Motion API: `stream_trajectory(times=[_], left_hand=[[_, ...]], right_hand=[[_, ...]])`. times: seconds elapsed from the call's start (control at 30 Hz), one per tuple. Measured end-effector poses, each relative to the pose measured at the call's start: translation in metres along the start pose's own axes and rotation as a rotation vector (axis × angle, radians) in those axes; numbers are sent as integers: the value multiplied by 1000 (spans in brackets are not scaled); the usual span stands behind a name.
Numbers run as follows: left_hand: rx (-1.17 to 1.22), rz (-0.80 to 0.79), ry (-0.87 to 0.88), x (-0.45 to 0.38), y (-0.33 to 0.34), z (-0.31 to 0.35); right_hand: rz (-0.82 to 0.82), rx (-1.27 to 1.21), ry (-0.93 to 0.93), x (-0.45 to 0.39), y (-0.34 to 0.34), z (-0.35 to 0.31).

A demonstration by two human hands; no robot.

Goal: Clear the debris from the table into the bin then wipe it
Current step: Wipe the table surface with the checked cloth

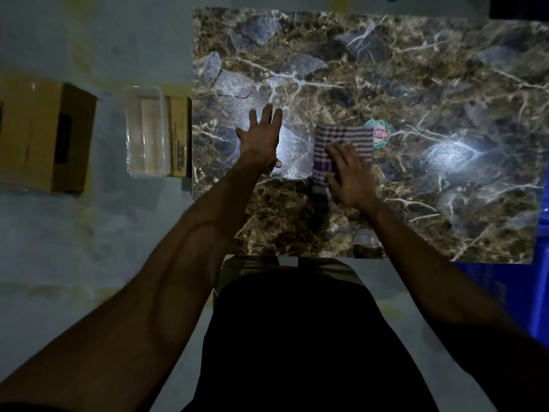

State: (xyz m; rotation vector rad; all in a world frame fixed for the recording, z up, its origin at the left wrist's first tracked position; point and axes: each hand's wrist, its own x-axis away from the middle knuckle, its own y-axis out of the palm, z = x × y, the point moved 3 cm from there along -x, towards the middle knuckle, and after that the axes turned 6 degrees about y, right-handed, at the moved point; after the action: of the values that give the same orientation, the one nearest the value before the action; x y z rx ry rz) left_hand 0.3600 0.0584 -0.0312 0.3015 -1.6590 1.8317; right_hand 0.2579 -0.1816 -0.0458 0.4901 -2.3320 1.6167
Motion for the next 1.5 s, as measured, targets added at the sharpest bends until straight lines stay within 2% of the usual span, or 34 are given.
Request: stream_trajectory(times=[0.1, 0.2, 0.37, 0.5, 0.57, 0.67, 0.83, 0.93, 1.0, 1.07, 1.13, 1.3, 1.4, 1.5], left_hand=[[-4, -3, 0, 0, 1, 1], [-15, 12, -8, 0, 0, 1], [-16, 7, -9, 1, -2, 4], [0, 0, -21, -4, -6, 2], [30, -24, -20, -10, -9, 1], [22, -36, -8, -16, -10, 1], [0, -84, 33, -19, -24, -1], [-14, -85, 32, -23, -39, 1], [-1, -9, 32, -25, -45, 1], [15, 90, 27, -27, -47, 1], [20, 122, 14, -31, -44, -2], [-20, 21, 4, -39, -46, -7], [10, -36, -30, -45, -49, -10], [17, -47, -34, -50, -50, -11]], right_hand=[[75, -16, 105, -47, -17, -4], [100, -19, 113, -87, -19, -33], [39, 30, -91, -64, 16, -65], [-63, 102, -224, -14, 17, -34], [-30, 68, -175, -14, -1, -9], [46, 10, 22, -52, -25, 12], [72, -36, 139, -122, -37, -32], [47, -43, 54, -119, -21, -62], [22, -30, -55, -96, -8, -65], [-21, 27, -158, -69, -1, -53], [-47, 75, -202, -48, -4, -27], [57, 29, 11, -76, -39, 35], [157, -49, 111, -127, -52, 22], [180, -78, 146, -163, -47, -14]])
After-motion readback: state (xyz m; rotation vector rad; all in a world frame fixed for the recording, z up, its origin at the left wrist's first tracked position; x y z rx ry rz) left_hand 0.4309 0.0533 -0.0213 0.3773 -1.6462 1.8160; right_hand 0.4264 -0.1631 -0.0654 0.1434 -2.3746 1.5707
